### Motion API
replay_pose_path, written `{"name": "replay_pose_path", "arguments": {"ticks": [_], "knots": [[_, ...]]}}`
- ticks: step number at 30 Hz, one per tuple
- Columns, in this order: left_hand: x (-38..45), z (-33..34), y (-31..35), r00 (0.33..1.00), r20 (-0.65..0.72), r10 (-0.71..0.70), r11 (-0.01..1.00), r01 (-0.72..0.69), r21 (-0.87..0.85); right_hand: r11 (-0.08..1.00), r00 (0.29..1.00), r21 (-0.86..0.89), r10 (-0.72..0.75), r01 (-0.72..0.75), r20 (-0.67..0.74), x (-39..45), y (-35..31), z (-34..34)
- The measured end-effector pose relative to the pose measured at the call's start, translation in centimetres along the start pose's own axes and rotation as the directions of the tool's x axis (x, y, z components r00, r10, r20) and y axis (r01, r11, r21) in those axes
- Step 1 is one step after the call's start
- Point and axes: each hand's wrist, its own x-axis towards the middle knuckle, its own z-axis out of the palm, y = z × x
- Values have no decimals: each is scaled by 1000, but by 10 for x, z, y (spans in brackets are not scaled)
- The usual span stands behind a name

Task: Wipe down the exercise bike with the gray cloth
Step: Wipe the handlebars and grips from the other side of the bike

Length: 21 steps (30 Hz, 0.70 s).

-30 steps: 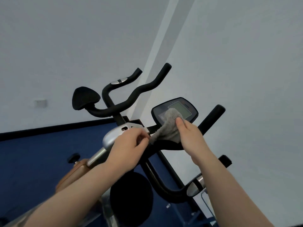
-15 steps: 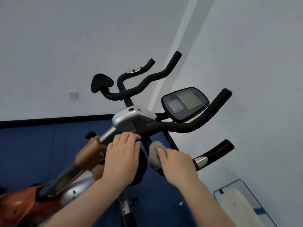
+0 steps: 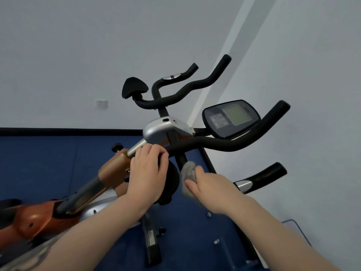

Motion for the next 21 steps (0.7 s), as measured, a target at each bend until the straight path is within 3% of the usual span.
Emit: {"name": "replay_pose_path", "arguments": {"ticks": [4, 8, 10, 15, 19, 21], "knots": [[1, 1, -1, 1000, 2, -1, 1000, 1, -7, 990, 998, -140, -16, 8, -58, 0, -2, 4], [1, 1, -1, 1000, -8, -3, 999, 2, -42, 954, 974, 207, 226, -216, -24, 43, -20, 3], [0, 0, -1, 1000, -10, -2, 999, 1, -49, 946, 967, 227, 250, -234, -45, 48, -21, 4], [1, -2, 0, 1000, 14, 17, 1000, -17, 5, 997, 997, -71, -22, 17, -71, -2, -7, 3], [9, -7, 13, 938, 135, 321, 914, -344, 214, 969, 981, -151, -193, 194, 23, -33, 29, -26], [13, -7, 19, 912, 185, 367, 884, -403, 236, 936, 974, -278, -224, 217, 4, -41, 43, -32]]}}
